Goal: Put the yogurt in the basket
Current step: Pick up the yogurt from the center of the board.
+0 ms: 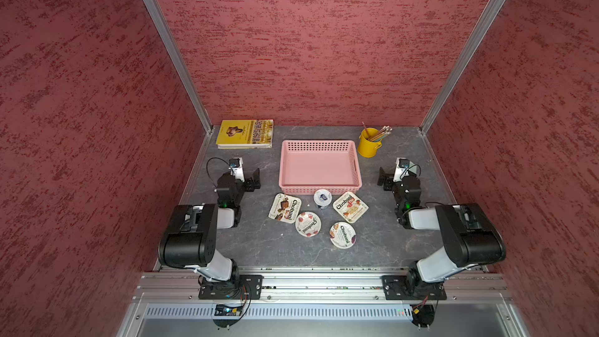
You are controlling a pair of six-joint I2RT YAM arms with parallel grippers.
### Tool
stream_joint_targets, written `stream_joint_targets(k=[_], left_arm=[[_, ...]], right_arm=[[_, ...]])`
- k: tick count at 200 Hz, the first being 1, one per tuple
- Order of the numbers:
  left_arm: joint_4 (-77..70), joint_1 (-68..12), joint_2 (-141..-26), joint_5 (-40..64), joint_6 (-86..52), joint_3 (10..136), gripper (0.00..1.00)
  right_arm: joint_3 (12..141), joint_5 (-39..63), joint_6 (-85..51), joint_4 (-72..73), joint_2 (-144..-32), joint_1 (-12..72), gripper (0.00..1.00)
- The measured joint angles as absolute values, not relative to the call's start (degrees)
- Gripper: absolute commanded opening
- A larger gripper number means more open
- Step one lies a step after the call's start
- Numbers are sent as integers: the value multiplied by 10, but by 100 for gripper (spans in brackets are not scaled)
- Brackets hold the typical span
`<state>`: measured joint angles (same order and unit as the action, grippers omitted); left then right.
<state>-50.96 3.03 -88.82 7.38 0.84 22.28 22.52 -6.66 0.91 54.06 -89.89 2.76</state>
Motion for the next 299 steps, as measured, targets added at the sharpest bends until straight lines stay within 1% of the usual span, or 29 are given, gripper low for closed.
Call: stream_joint_targets(k=[236,252,276,299], left_arm=[[-507,33,-887,80,7,223,100],[-459,34,-864,67,-2,231,100],[-373,39,-811,47,-11,272,100],[-327,18,-744,-3,-12,290,100]], right_arm=[[225,-67,9,539,-899,28,98],[225,-66,9,538,-899,28,98],[225,-67,9,528,-893,27,92],[241,-66,12,434,-827,29,92]])
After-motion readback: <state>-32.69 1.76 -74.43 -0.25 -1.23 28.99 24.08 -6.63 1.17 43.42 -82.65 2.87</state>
